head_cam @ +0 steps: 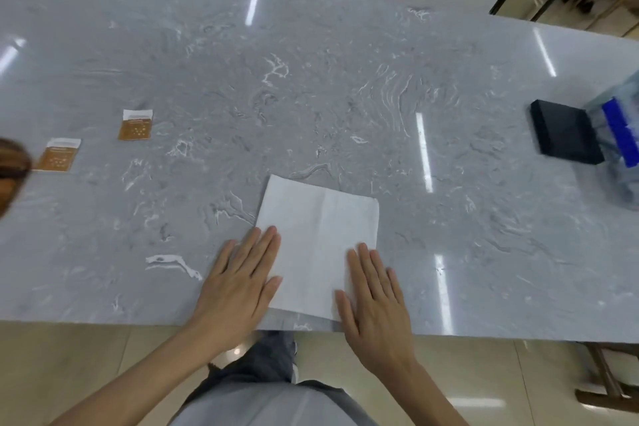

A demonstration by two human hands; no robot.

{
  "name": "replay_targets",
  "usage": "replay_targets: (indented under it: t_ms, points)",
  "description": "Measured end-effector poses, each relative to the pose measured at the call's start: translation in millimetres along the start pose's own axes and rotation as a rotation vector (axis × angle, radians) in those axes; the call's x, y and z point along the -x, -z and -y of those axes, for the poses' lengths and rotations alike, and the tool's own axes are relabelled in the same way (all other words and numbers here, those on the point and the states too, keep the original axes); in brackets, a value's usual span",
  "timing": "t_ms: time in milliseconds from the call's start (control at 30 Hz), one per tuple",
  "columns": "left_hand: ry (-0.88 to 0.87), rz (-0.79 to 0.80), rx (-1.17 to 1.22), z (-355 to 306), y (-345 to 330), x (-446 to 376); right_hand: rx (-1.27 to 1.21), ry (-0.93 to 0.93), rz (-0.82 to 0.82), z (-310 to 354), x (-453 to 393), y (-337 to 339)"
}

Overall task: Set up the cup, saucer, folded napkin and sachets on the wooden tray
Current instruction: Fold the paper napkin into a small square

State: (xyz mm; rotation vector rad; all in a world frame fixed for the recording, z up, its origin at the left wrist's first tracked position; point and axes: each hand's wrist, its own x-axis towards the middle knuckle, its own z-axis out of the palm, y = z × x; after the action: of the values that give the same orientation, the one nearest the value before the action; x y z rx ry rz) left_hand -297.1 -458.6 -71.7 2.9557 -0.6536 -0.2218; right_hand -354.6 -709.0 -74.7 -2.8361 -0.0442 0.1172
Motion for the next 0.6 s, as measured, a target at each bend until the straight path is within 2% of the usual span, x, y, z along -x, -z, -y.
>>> replay_targets:
  t_ms: [133,200,267,400,467,600]
  points:
    - [0.05,-0.019,-0.023,8,3,20,-0.149,0.14,0.078,-17,31,8]
    - [0.048,-0.15,0.054,0,5,27,-0.147,0.19,0.118,-19,40,10]
    - [-0.081,-0.276,0.165,-20,3,35,-0.104,0.22,0.14,-21,45,10]
    - [-0.373,-0.155,0.184,-74,-6,43,-0.076,0.192,0.083,-19,48,5]
    - [-0.407,-0.121,0.129,-94,-8,39,-0.133,0.162,0.008,-14,48,2]
    - [-0.374,-0.195,0.104,-114,-2,29,-0.232,0.14,-0.073,-15,45,1]
